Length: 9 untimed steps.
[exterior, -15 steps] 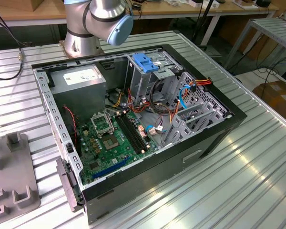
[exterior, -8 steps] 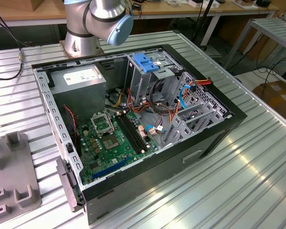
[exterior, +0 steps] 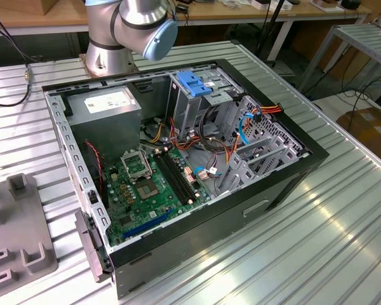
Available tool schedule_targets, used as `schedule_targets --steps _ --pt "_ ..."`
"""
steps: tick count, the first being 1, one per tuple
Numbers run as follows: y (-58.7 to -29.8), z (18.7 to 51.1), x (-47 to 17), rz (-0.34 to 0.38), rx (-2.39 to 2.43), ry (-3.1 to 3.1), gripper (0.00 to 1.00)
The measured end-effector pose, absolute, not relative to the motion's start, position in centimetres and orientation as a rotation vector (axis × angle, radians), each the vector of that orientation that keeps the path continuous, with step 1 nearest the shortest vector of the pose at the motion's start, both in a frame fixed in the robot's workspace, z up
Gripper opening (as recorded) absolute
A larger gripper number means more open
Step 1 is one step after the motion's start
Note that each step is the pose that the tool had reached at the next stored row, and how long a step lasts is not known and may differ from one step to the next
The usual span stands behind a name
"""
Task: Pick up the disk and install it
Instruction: 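Pick up the disk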
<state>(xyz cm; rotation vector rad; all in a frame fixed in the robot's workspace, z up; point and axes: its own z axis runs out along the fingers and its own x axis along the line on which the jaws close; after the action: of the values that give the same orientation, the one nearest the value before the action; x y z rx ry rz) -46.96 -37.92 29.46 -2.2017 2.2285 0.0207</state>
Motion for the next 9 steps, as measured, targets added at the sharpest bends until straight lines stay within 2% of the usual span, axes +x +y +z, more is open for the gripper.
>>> schedule_targets --steps 9 --pt "-37.92 29.36 -46.96 0.021 -2.202 2.229 0.37"
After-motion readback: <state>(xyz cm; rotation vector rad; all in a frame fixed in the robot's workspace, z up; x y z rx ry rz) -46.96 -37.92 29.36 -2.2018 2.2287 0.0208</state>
